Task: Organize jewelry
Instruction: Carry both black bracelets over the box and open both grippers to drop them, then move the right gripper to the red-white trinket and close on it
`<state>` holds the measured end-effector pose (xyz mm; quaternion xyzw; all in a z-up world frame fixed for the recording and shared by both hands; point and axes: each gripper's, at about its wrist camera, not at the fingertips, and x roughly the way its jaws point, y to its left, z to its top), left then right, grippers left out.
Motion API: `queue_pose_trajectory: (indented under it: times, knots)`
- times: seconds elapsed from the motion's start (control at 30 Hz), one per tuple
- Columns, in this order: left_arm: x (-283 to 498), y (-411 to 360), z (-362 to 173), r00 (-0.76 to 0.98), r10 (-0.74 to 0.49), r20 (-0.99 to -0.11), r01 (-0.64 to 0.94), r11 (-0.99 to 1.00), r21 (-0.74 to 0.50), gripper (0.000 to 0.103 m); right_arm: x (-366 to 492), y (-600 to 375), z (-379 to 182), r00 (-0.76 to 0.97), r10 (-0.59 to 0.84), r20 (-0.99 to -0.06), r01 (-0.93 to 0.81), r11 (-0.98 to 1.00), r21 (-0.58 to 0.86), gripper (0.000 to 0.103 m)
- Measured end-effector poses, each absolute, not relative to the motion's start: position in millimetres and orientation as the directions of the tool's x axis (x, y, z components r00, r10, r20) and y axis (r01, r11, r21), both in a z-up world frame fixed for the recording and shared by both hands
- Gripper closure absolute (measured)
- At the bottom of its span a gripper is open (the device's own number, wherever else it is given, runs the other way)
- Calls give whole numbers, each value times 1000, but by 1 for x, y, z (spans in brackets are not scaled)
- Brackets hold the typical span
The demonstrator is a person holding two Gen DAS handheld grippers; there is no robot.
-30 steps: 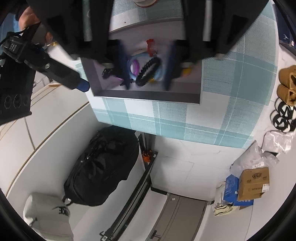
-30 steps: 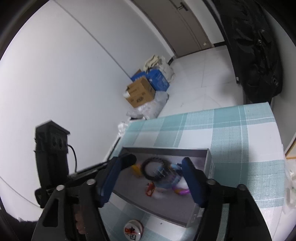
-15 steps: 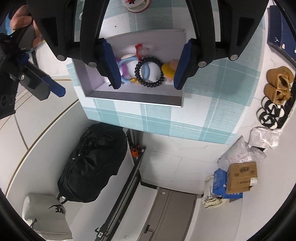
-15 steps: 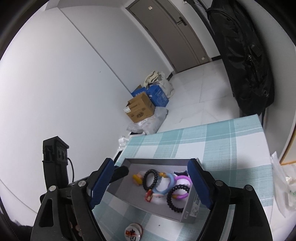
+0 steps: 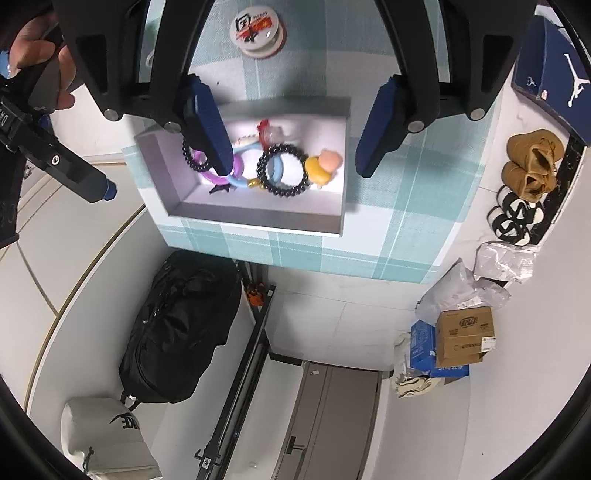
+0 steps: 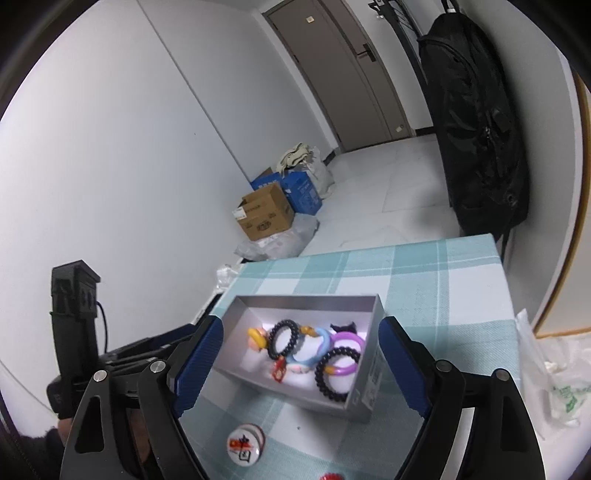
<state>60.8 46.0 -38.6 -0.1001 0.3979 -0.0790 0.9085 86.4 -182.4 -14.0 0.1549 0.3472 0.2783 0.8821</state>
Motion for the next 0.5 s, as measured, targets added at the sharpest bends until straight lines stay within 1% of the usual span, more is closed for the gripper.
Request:
queue_pose_trajectory:
  times: [0.37, 0.5]
  knots:
    - [35, 41, -39, 672, -169, -721, 35, 980, -197, 35, 56, -184, -15, 616, 531, -582, -385, 847, 366, 12]
    - [24, 39, -35, 691, -123, -712, 16, 988, -154, 35, 47, -186, -20, 603, 518, -607, -387, 855, 345, 12]
